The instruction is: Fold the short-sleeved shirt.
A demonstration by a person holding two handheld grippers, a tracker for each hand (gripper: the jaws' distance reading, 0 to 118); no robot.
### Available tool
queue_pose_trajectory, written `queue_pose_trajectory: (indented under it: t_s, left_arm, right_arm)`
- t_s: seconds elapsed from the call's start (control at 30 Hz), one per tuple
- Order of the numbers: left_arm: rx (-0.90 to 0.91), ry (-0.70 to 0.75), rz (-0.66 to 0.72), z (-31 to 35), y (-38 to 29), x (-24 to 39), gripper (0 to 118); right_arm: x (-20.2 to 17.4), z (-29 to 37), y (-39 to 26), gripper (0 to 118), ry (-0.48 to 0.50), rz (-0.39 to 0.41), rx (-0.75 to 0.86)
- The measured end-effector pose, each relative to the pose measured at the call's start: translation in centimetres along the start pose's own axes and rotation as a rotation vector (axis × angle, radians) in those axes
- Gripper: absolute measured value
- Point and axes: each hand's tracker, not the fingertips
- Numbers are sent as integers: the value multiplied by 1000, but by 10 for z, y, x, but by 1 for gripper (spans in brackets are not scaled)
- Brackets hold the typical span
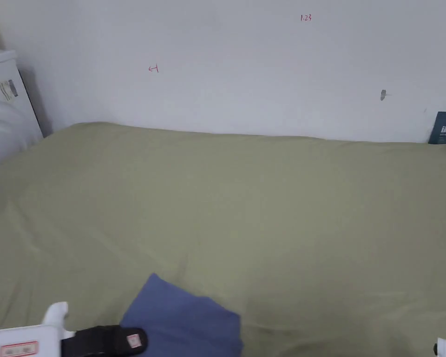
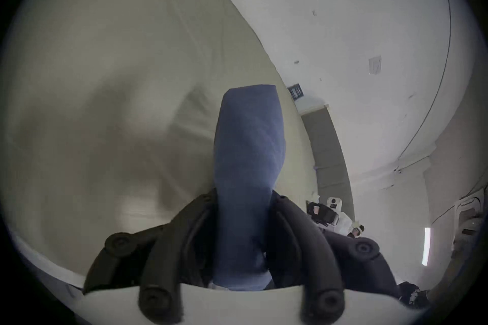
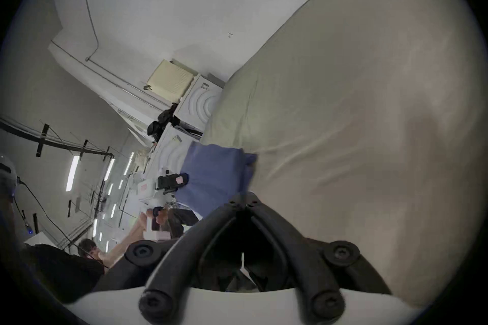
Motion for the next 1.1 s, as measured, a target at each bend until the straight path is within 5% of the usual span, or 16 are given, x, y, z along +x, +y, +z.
queue_pose_trajectory:
  t_s: [0.2,0.47,0.53,0.6,0.73,0.93,1.1]
  left_arm:
    - [42,201,-58,105,72,-62,31]
    - [139,500,66,174,95,-106,32]
    - [104,536,105,165,90,-116,45]
    - [100,697,66,161,108,-159,80]
    - [193,614,78,186,112,-158,80]
    - [344,818,-318,228,91,-47,80]
    - [436,676,-556,198,41,53,79]
  right_arm:
    - [-2,-4,-18,0,-70,-9,-37]
    - [4,6,-42,0,-154,-57,-66]
    - [5,11,-45,0,-176,-68,-60]
    - [2,17,-46,0,-183,-67,-54]
    - [-14,35,-41,0,-160,-44,-12]
    - [-56,67,-26,0,-137,94,82]
    - [-107,88,-12,0,-249,321,146]
